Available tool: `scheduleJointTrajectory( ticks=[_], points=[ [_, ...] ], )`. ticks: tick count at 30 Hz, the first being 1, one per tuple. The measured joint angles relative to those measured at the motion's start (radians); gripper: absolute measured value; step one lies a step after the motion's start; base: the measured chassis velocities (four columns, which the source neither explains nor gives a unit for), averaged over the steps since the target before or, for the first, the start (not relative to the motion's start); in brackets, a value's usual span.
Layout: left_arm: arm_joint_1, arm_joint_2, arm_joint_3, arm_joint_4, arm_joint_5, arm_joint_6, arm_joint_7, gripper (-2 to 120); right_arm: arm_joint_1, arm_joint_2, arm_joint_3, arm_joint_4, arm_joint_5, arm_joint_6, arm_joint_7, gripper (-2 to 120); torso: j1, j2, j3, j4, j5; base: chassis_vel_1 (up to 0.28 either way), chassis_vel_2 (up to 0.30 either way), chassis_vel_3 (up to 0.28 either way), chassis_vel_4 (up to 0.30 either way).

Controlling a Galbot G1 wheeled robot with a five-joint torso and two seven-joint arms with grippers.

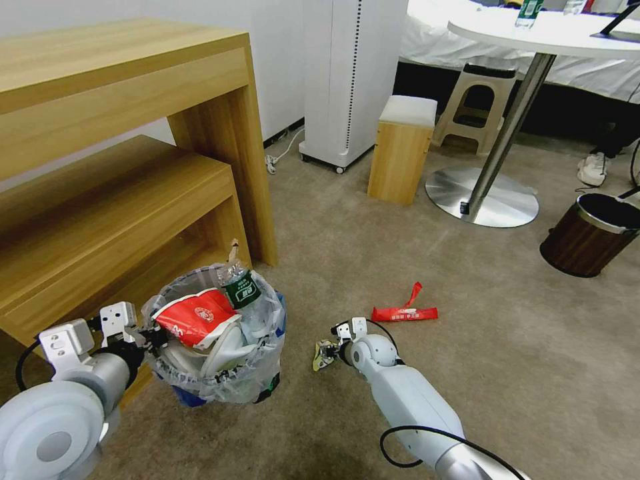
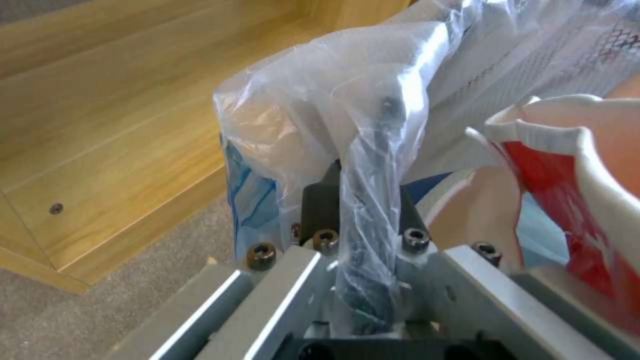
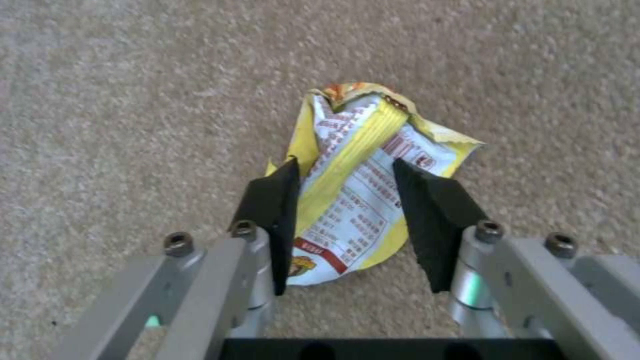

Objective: Pick up the trash bin and place the garbage on the floor into it.

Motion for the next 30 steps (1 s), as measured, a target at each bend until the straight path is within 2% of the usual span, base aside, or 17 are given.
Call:
scheduleJointTrajectory(
  ticks=[6,7,9,10,13,30],
  points=[
    [-0.001,0.000,0.000,0.001,0.001,0.000,0.001,1,0.001,-0.001,-0.002,0.009,0.001,0.001,-0.003,36,0.000,0.000,0.000,0.0000,0.0000,0.000,0.000,0.000,0.000],
    [-0.001,0.000,0.000,0.002,0.001,0.000,0.002,1,0.000,-0.005,-0.003,0.016,0.001,0.001,-0.003,32,0.000,0.000,0.000,0.0000,0.0001,0.000,0.000,0.000,0.000],
    [-0.003,0.000,0.002,0.004,0.006,-0.002,0.003,1,-0.008,-0.018,-0.008,0.037,0.003,0.001,-0.004,16,0.000,0.000,0.000,0.0000,0.0000,0.000,0.000,0.000,0.000],
    [-0.003,0.000,0.002,0.004,0.006,-0.002,0.003,1,-0.008,-0.018,-0.008,0.037,0.003,0.001,-0.004,16,0.000,0.000,0.000,0.0000,0.0000,0.000,0.000,0.000,0.000],
    [-0.004,0.002,0.003,0.004,0.006,-0.002,0.005,1,-0.009,-0.023,-0.006,0.037,0.002,0.001,-0.004,1,0.000,0.000,0.000,0.0000,0.0001,0.000,0.000,0.000,0.000],
    [-0.009,0.004,0.004,0.010,0.006,-0.003,0.007,1,0.009,-0.026,-0.002,-0.002,-0.022,0.017,-0.035,0,0.000,0.000,0.000,0.0001,0.0001,0.000,0.000,0.000,0.000]
  ],
)
